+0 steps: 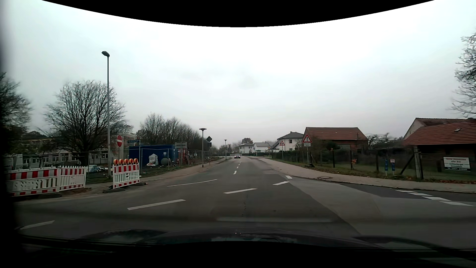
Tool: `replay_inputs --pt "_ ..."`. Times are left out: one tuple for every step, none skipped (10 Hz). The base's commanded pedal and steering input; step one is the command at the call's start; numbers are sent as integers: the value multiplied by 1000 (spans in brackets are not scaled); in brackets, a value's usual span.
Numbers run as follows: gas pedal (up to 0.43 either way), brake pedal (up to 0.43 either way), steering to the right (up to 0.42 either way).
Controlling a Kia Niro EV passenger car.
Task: Follow the waypoints while adhering to traffic rules and regulations
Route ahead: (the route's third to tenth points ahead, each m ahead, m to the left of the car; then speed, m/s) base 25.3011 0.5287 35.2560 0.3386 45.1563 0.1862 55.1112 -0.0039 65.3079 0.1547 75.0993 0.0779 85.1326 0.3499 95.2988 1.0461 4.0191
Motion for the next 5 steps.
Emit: replay_inputs --pt "358 0 9" --pt "358 0 9" --pt "358 0 9" --pt "358 0 9" --pt "358 0 9"
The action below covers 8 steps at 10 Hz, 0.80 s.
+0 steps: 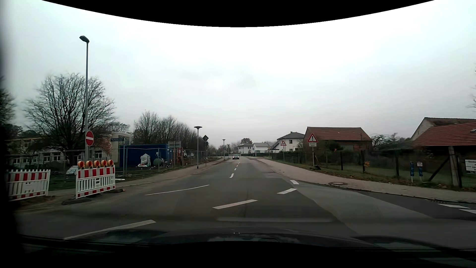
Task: Follow the waypoints while adhering to traffic rules and regulations
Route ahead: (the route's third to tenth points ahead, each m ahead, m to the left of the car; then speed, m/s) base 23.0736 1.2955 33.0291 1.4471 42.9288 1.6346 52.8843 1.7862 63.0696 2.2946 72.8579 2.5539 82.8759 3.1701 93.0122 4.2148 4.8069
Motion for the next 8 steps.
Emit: replay_inputs --pt "358 0 9" --pt "358 0 9" --pt "358 0 9" --pt "358 0 9" --pt "358 0 9" --pt "358 0 8" --pt "358 0 8" --pt "339 0 6"
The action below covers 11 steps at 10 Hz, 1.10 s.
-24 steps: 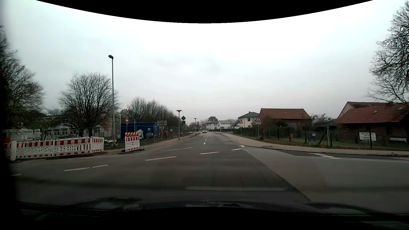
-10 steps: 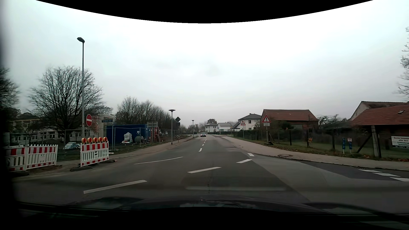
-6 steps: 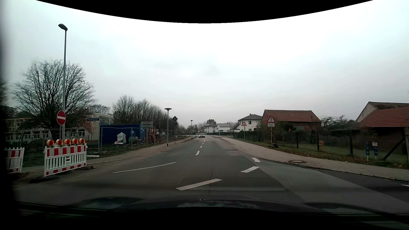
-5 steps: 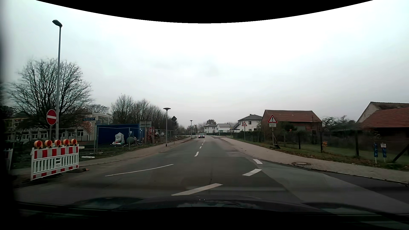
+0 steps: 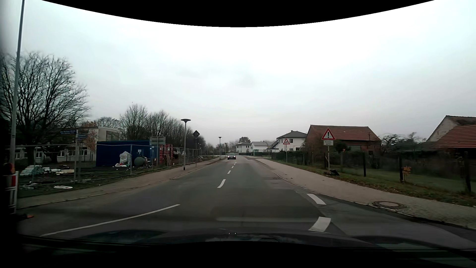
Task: Follow the waypoints while adhering to traffic rules and regulations
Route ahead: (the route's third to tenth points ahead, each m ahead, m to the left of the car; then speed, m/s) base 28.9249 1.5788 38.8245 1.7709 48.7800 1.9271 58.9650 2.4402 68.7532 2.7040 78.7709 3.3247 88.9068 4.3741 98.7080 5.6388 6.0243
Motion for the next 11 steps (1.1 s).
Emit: replay_inputs --pt "311 0 5" --pt "299 0 4" --pt "268 0 4" --pt "260 0 3" --pt "260 0 0" --pt "248 0 -3" --pt "248 0 -4" --pt "248 0 -4" --pt "260 0 -4" --pt "260 0 -4" --pt "287 0 -5"
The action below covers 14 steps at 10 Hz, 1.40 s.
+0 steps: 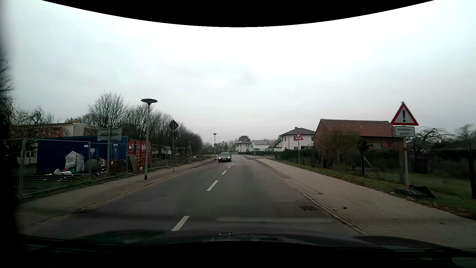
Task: Follow the waypoints while adhering to traffic rules and regulations
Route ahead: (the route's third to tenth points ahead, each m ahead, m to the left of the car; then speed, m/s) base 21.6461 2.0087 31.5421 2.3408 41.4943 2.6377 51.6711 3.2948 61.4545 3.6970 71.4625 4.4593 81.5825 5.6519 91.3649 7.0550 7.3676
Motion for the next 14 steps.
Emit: replay_inputs --pt "299 0 -7" --pt "299 0 -6" --pt "299 0 -7" --pt "299 0 -7" --pt "299 0 -8" --pt "299 0 -8" --pt "299 0 -9" --pt "287 0 -10" --pt "280 0 -11" --pt "280 0 -11" --pt "280 0 -11" --pt "280 0 -10" --pt "268 0 -11" --pt "268 0 -10"
